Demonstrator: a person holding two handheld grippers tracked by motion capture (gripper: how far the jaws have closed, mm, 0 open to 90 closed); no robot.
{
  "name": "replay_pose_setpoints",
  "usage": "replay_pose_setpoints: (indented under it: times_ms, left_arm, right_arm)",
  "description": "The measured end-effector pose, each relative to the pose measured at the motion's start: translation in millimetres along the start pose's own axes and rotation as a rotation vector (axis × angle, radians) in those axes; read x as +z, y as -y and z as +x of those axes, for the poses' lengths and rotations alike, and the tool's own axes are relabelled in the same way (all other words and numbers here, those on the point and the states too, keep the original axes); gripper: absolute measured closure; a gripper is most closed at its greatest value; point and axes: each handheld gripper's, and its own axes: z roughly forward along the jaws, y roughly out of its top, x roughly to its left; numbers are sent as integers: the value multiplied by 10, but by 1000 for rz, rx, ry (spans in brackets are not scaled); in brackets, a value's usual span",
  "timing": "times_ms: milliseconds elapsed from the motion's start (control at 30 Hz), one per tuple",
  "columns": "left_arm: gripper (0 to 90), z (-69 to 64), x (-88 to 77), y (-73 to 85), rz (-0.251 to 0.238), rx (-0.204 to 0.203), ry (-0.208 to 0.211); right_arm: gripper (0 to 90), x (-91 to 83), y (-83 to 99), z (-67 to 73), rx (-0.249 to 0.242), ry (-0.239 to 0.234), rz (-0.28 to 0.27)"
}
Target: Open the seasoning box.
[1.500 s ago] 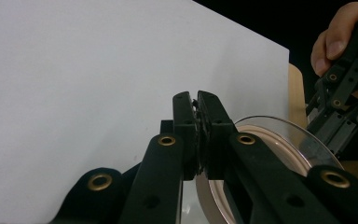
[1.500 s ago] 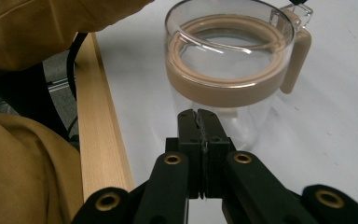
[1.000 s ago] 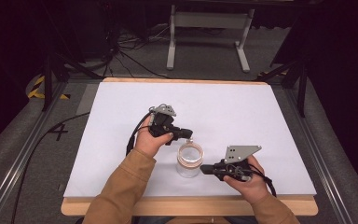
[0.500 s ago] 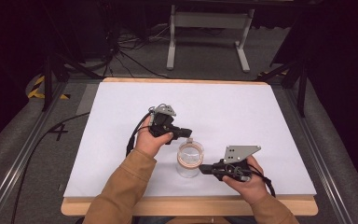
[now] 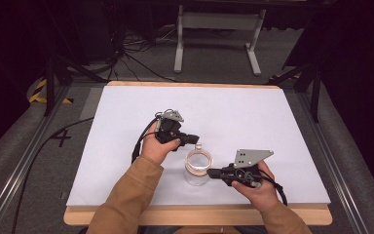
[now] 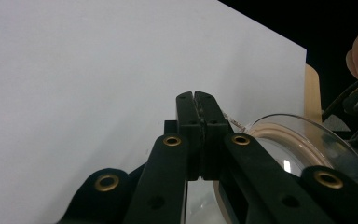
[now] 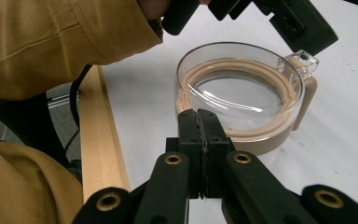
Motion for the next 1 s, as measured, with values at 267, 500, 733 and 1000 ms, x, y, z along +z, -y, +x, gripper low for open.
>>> replay_pose_setpoints:
  times_ms: [267,500,733,1000]
  left_arm:
    - [900,-81,-85,-53,-30,31,39]
    - [900,-93,-10,-50,20,38,48]
    - [900,-87,-6,-48,21,30,46]
    - [900,-70,0,-40,11,14,55]
  right_arm:
    - [900,-10,8,25,-7,-14,5]
    - [900,-12,9,28,-7,-17,5]
    - [900,-6,10,28,-9,-17,6]
    - [900,15,8,36,-12,-20,7]
